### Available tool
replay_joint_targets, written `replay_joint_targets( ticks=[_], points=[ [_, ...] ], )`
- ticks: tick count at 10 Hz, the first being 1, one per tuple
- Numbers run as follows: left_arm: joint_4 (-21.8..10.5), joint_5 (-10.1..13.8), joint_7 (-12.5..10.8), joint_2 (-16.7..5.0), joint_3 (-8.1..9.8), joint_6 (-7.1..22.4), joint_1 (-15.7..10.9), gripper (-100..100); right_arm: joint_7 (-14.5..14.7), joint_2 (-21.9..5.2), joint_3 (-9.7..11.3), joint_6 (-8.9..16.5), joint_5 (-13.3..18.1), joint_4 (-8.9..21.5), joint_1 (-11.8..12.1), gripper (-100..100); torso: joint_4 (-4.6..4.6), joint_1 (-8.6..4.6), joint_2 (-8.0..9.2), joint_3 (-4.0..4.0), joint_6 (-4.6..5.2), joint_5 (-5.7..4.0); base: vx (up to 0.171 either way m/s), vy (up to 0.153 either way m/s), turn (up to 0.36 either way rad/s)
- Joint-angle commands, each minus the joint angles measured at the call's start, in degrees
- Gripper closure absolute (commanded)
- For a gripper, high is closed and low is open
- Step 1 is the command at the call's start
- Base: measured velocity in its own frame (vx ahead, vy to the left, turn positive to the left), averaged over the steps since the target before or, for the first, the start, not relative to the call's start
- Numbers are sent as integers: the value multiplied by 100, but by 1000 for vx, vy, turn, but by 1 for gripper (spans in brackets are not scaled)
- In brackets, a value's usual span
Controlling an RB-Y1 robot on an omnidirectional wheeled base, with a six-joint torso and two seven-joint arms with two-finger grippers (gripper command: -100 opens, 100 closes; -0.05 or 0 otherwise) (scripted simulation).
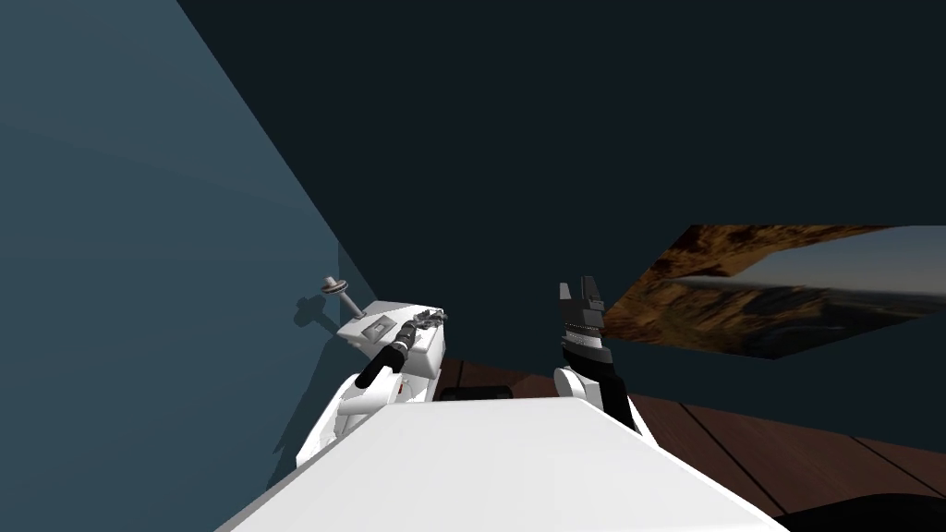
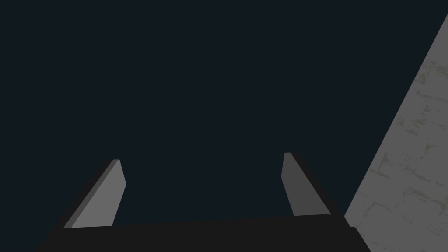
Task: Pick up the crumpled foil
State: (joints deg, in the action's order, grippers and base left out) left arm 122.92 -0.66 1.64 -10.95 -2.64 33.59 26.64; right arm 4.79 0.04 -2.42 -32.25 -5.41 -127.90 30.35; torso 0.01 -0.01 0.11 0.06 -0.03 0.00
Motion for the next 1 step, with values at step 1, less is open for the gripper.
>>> replay_joint_targets(
  ticks=[1],
  points=[
    [0,0,0,0,0,0,0,0,0,0,0,0,0,0,0,0,0,0,0,0,0,0,0,0,0]
  ],
)
